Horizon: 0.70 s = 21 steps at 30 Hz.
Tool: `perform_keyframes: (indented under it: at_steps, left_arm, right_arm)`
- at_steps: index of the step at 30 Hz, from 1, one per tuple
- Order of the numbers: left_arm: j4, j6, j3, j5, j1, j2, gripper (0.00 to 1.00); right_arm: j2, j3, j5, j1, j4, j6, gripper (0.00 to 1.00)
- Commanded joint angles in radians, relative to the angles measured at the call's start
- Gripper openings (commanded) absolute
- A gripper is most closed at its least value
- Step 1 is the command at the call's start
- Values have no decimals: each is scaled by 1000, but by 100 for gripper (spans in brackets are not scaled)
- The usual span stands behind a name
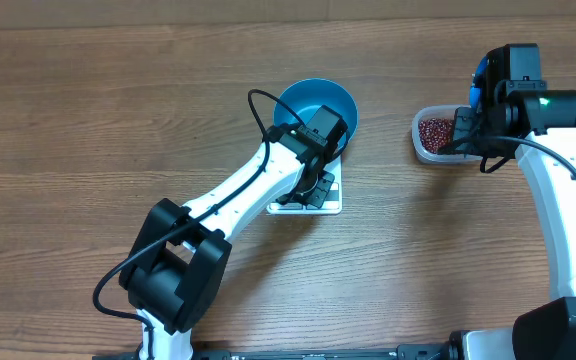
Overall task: Scoop item into bowl and weigh 150g on scale
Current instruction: 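Move the left gripper to the teal bowl rim and grasp it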
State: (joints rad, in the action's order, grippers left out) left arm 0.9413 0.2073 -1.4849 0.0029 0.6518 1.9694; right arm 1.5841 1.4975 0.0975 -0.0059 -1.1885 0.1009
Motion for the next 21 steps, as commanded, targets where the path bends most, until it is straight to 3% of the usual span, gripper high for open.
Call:
perform_keyframes:
  at_steps: [1,6,11,13,21]
  left_arm:
    - [72,-1,-124,-10,-11,-25,4]
    - [235,2,-379,-38,-13,-25,6]
    - [207,134,-414,-117,-59,-21,51]
    - [203,182,-406,-118,-88,-11,60]
    - [137,246,-385,-106,-174,98,61]
  right_arm:
    - [-3,0,14,-2,10,3,4]
    - [-3,0,14,-2,14,3,4]
    - [-3,0,14,-2,14,3,5]
    - [-3,0,14,-2,14,3,5]
    - [-3,0,13,-2,21,3,8]
